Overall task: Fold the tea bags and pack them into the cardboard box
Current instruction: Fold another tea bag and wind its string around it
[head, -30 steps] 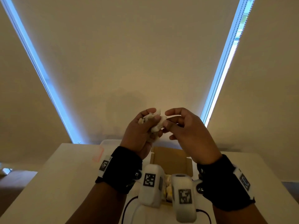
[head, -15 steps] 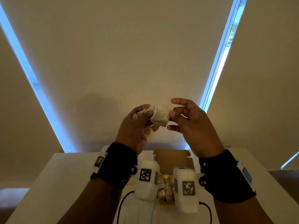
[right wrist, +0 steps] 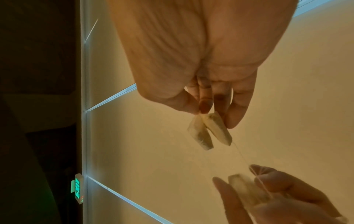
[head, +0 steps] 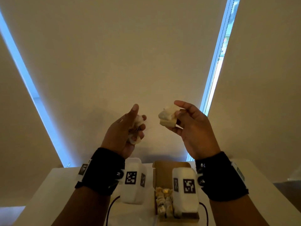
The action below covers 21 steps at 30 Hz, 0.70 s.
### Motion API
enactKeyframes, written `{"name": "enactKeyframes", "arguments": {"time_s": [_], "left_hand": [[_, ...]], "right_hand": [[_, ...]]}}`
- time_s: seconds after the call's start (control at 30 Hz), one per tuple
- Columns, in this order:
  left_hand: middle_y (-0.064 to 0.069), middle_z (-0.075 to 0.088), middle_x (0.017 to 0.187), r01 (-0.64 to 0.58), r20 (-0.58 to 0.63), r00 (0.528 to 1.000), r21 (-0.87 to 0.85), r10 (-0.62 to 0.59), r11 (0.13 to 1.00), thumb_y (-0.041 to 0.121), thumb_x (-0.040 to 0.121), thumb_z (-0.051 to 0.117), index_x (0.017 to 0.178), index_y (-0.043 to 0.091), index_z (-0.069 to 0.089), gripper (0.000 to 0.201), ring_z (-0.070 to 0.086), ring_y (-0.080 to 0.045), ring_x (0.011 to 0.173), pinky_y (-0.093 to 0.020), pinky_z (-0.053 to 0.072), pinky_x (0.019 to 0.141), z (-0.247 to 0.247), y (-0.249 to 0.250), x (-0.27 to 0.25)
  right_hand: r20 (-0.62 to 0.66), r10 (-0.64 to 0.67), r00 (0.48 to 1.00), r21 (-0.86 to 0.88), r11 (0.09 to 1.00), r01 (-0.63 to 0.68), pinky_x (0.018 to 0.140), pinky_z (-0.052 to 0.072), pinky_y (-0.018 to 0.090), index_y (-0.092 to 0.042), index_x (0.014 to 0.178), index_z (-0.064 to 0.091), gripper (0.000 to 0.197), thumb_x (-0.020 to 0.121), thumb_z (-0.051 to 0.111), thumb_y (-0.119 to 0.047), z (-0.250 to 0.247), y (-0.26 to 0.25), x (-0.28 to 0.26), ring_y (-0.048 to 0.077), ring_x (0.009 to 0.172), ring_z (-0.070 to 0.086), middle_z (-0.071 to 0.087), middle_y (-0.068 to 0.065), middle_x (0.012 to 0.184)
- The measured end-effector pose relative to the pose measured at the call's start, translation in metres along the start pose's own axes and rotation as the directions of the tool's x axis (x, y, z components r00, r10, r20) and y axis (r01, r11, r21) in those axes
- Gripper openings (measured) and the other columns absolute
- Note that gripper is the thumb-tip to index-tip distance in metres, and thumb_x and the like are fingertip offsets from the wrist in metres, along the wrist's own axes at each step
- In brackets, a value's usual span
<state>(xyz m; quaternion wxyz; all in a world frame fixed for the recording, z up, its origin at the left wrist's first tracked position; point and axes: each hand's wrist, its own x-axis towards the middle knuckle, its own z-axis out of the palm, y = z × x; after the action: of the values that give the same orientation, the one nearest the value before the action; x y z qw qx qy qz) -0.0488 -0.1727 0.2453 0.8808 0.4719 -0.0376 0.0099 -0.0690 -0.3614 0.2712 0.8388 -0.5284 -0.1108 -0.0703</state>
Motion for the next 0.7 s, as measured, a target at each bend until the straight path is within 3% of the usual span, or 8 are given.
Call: {"name": "enactKeyframes", "arguments": {"time_s": [0.17,0.3,0.4,0.47,0.57,0.7], "left_hand": [[-0.010,0.073,0.087,-0.054,-0.049,0.997,0.020,0.055,0.998,0.033,0.091,0.068,0.094,0.009,0.058,0.027,0.062,-0.017,0.062,-0.024,0.050,0.051,0.025,-0.001,0.005],[-0.005,0.071,0.079,-0.070,-0.137,0.988,0.048,0.076,0.996,0.038,0.093,0.067,0.096,0.009,0.062,0.030,0.061,-0.018,0.058,-0.030,0.040,0.059,0.043,-0.011,0.010],[-0.005,0.069,0.076,-0.131,-0.034,0.989,0.218,0.142,0.967,0.033,0.090,0.071,0.094,0.012,0.067,0.022,0.057,-0.020,0.056,-0.026,0.039,0.050,0.058,-0.018,0.003],[-0.012,0.071,0.079,-0.193,0.076,0.981,0.343,0.178,0.919,0.028,0.086,0.077,0.099,0.008,0.069,0.025,0.065,-0.025,0.063,-0.028,0.045,0.050,0.066,-0.023,-0.003],[-0.016,0.074,0.082,-0.217,0.116,0.976,0.443,0.184,0.870,0.027,0.078,0.085,0.103,0.005,0.071,0.035,0.074,-0.027,0.073,-0.029,0.049,0.053,0.069,-0.026,-0.003],[-0.025,0.073,0.092,-0.166,0.103,0.986,0.426,0.135,0.889,0.016,0.082,0.083,0.104,0.004,0.073,0.027,0.065,-0.033,0.075,-0.030,0.046,0.056,0.063,-0.026,0.001]], "right_hand": [[0.026,-0.037,0.999,-0.169,0.985,0.041,0.072,0.061,0.030,-0.015,0.123,0.062,0.029,0.101,0.051,-0.002,-0.010,-0.006,0.008,0.023,0.101,0.073,0.067,0.012,0.116],[0.101,-0.087,0.991,-0.281,0.953,0.112,0.070,0.061,0.030,-0.022,0.119,0.063,0.027,0.100,0.055,-0.005,-0.016,-0.009,0.011,0.018,0.097,0.073,0.067,0.008,0.112],[0.121,-0.177,0.977,-0.462,0.861,0.214,0.072,0.064,0.035,-0.027,0.119,0.062,0.027,0.098,0.061,-0.011,-0.021,-0.005,0.014,0.019,0.089,0.073,0.067,0.005,0.103],[0.122,-0.205,0.971,-0.516,0.823,0.238,0.073,0.064,0.036,-0.027,0.119,0.061,0.027,0.095,0.066,-0.015,-0.025,-0.003,0.015,0.018,0.086,0.073,0.068,0.001,0.098],[0.111,-0.171,0.979,-0.496,0.844,0.204,0.076,0.064,0.040,-0.027,0.117,0.062,0.031,0.092,0.069,-0.010,-0.032,-0.001,0.017,0.021,0.088,0.074,0.071,0.003,0.096],[0.098,-0.104,0.990,-0.410,0.902,0.136,0.076,0.063,0.037,-0.027,0.118,0.063,0.031,0.093,0.069,-0.008,-0.042,-0.005,0.021,0.026,0.098,0.072,0.073,0.008,0.102]]}}
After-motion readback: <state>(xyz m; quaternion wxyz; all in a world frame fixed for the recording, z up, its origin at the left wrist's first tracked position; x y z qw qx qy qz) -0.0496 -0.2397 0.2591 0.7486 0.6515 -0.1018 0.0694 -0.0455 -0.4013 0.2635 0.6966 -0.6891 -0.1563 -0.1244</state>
